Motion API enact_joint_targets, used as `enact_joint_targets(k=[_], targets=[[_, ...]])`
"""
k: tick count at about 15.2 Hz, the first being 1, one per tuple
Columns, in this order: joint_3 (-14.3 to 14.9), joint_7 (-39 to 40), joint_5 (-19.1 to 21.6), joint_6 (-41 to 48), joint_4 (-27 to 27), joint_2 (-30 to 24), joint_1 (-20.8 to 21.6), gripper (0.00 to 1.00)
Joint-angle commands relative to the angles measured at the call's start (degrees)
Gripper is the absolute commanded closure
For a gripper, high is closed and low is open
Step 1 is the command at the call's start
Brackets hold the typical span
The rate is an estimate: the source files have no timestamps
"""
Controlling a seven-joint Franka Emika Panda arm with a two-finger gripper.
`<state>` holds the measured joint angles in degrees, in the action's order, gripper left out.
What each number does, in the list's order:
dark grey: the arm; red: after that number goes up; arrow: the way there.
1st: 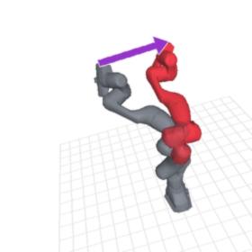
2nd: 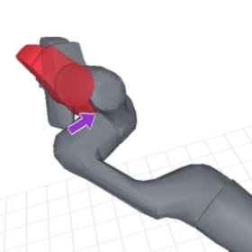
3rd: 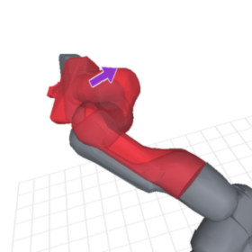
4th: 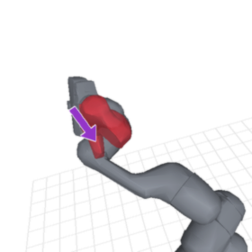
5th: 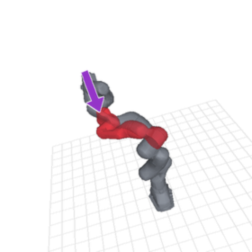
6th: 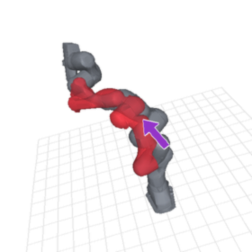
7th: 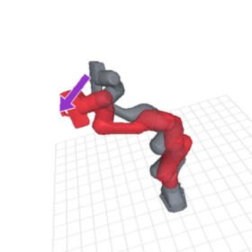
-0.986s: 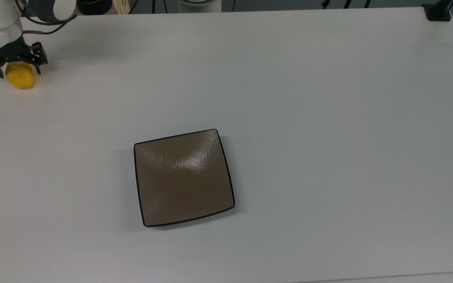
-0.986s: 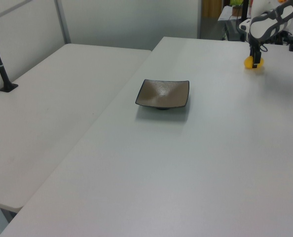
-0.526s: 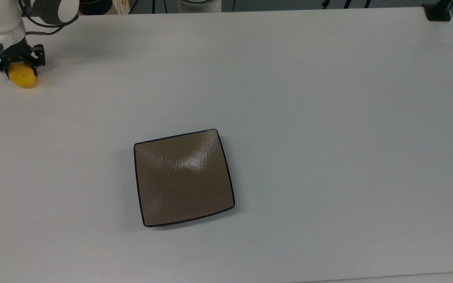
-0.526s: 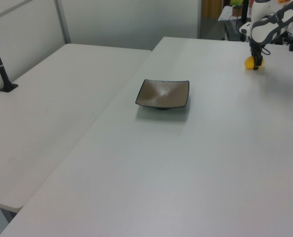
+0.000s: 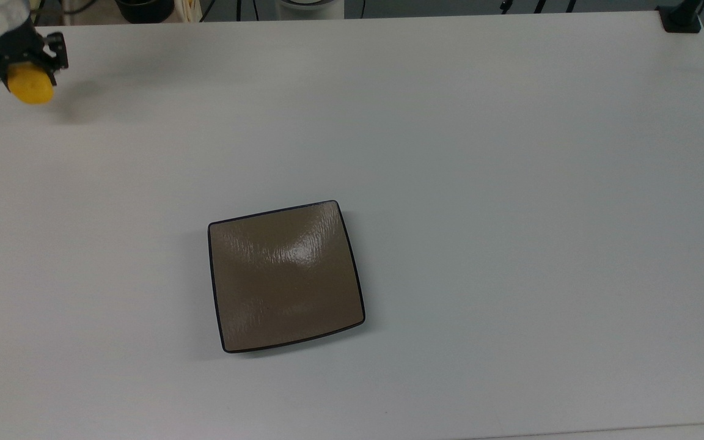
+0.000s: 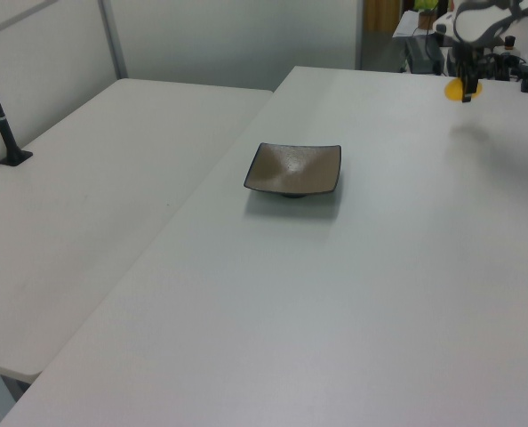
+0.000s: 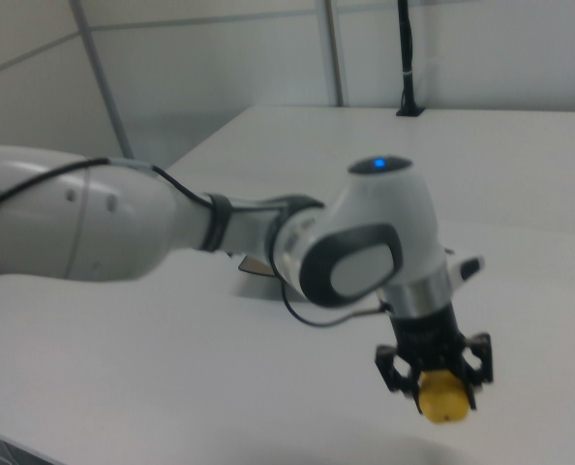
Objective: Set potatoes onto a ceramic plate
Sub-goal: 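Lift the yellow potato up off the table, then carry the potato over the brown square plate and lower it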
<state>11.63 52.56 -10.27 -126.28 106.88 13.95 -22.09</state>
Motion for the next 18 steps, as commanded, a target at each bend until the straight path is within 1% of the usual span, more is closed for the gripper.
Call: enact_joint_targets(k=[1, 2, 3, 6, 8, 9, 11, 13, 15, 18], targets=[[-0.6, -0.4, 2.6, 10.8, -0.8, -8.1, 2.0, 0.86], [-1.4, -1.0, 4.3, 13.5, -1.3, -9.9, 2.6, 0.86], [-3.2, -2.4, 5.2, 18.2, -3.1, -12.0, 2.7, 0.86], [-8.5, -6.5, 5.3, 29.6, -8.8, -13.2, 2.7, 0.86], [-12.3, -10.8, 7.5, 34.4, -12.6, -13.2, 2.7, 0.86], [-13.6, -12.6, 8.5, 35.6, -13.7, -13.2, 2.8, 0.86], [-14.5, -16.1, 8.9, 35.8, -14.8, -13.2, 4.3, 0.86], [-14.5, -18.9, 9.0, 35.6, -15.0, -12.9, 6.3, 0.86], [-14.4, -24.5, 10.2, 34.3, -15.1, -11.0, 9.2, 0.86], [-14.4, -29.9, 11.3, 26.6, -15.0, -8.9, 11.9, 0.85]])
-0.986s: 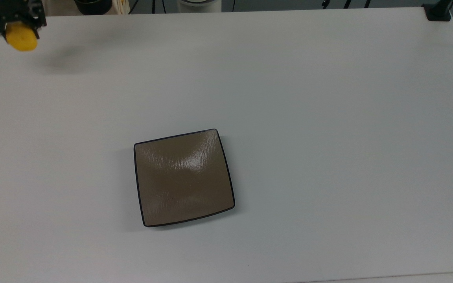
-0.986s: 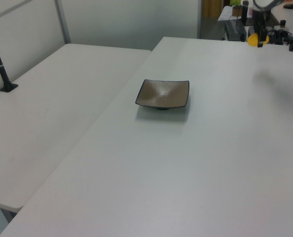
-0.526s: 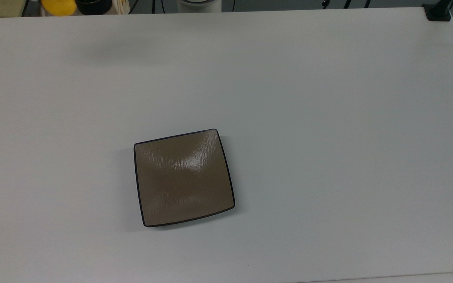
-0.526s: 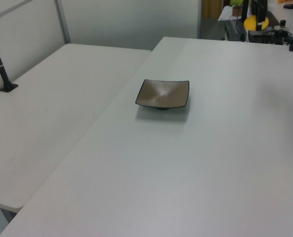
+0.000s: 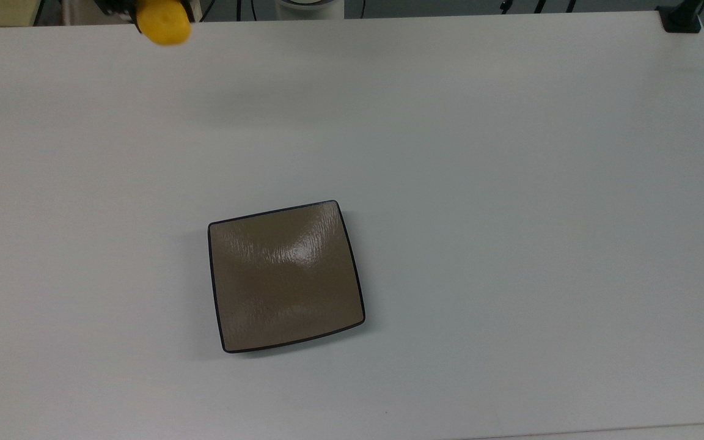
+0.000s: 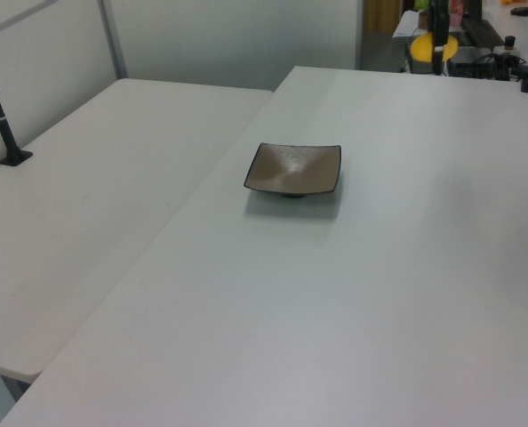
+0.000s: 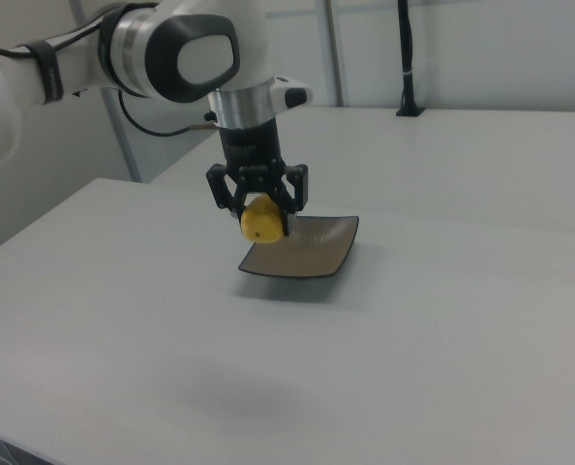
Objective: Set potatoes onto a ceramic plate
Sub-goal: 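Carry the potato over the brown square plate and lower it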
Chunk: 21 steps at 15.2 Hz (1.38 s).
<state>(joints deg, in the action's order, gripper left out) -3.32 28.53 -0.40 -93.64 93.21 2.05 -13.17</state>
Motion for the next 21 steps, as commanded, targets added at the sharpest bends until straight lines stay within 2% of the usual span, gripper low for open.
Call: enact_joint_targets(k=[1, 4, 9, 17, 20, 21], targets=[[0.5, -7.6, 1.5, -9.3, -1.4, 4.4, 4.0, 0.84], [0.5, -13.3, 1.3, -17.6, -1.4, 9.3, 7.0, 0.84], [0.5, -18.2, 1.2, -30.0, -1.4, 16.8, 11.0, 0.83], [0.5, -23.1, 0.7, -50.2, -1.7, 27.6, 14.2, 0.76], [0.5, -24.4, 0.7, -54.3, -4.1, 31.0, 14.3, 0.58], [0.5, -24.5, 0.6, -54.5, -4.8, 31.7, 14.3, 0.45]])
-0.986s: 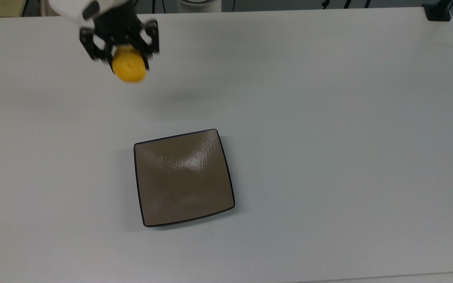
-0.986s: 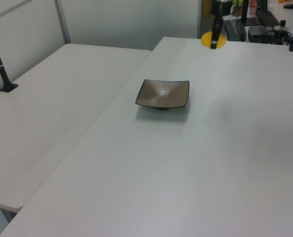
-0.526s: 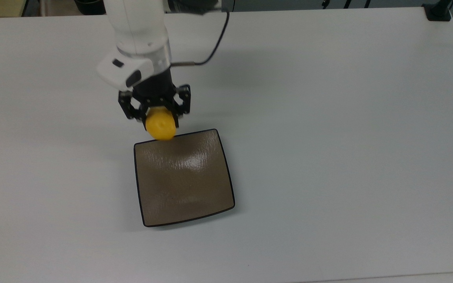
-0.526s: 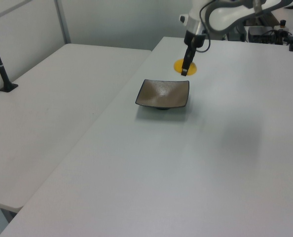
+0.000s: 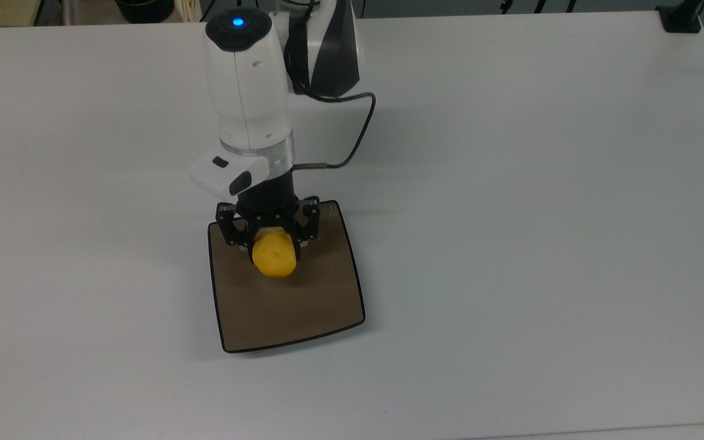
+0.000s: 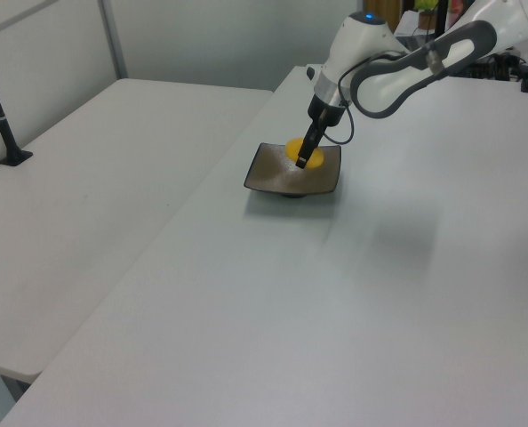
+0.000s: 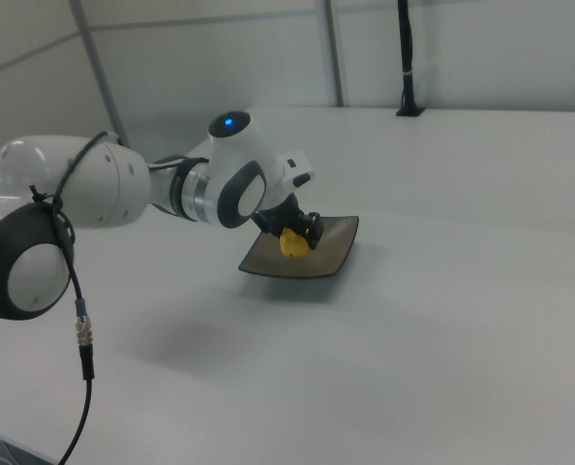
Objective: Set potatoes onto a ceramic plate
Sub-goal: 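Carry the potato over the brown square plate and lower it, then open the gripper to release the potato onto the plate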
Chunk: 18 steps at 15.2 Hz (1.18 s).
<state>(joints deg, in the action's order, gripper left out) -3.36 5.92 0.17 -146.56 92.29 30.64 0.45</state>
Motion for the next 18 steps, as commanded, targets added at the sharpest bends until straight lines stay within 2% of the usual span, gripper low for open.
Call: enact_joint_targets(k=[1, 2, 3, 9, 12, 18], targets=[[0.5, -1.9, -0.3, -1.6, -3.9, 3.3, 0.7, 0.23], [0.5, -1.9, -1.0, -1.6, -3.9, 3.6, 0.7, 0.15], [0.5, -1.9, -1.3, -1.6, -3.9, 3.7, 0.9, 0.0], [0.5, -1.9, -1.5, -1.4, -3.8, 3.1, 1.3, 0.0], [0.7, -1.9, -1.4, -0.2, -2.6, -0.9, 1.3, 0.0], [1.2, -1.9, -1.4, 20.2, -1.2, -13.9, 1.3, 0.0]])
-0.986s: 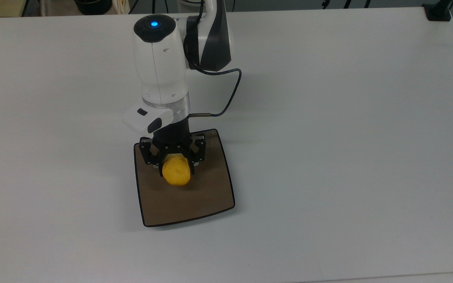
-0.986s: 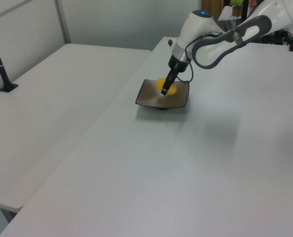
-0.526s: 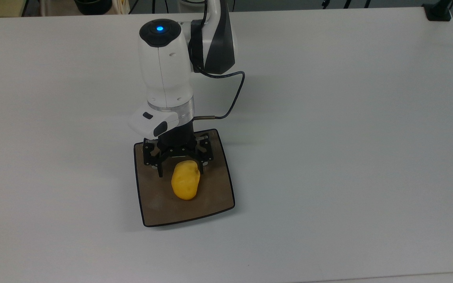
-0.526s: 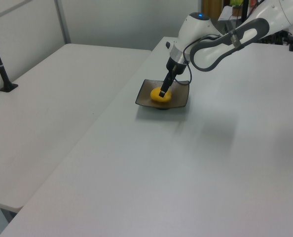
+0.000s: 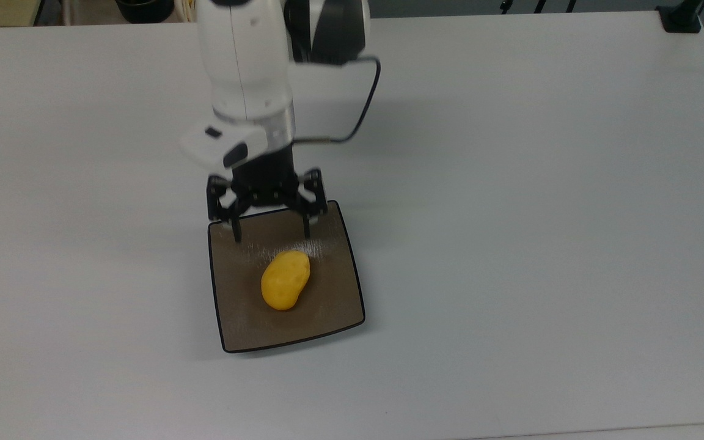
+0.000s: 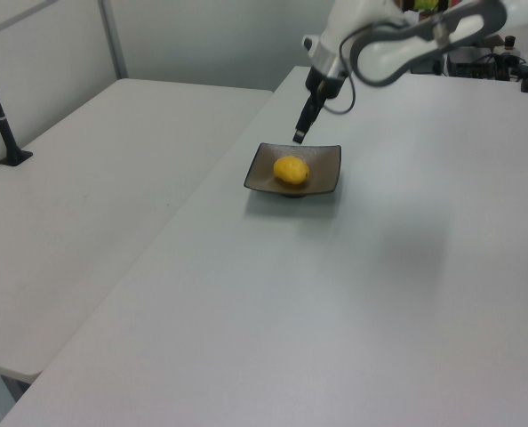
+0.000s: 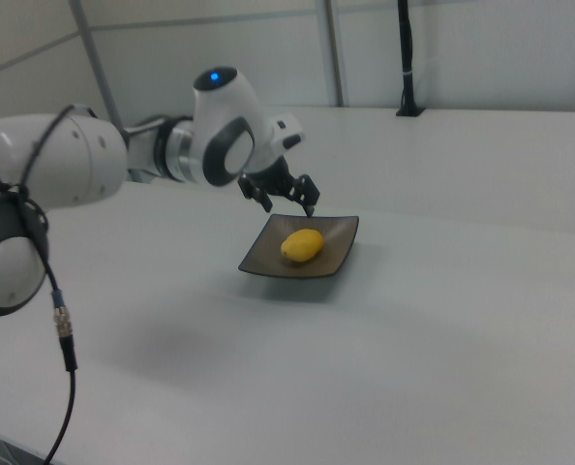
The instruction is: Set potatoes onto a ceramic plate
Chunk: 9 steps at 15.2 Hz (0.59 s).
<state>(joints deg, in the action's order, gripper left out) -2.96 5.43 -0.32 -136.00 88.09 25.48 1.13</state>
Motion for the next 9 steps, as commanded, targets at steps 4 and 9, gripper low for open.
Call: enact_joint_targets(k=[4, 9], targets=[[0.8, -3.1, -0.7, 26.5, 3.0, -17.8, 0.7, 0.0], [0.8, -18.6, -0.7, 41.9, 3.1, -26.1, 1.1, 0.0]])
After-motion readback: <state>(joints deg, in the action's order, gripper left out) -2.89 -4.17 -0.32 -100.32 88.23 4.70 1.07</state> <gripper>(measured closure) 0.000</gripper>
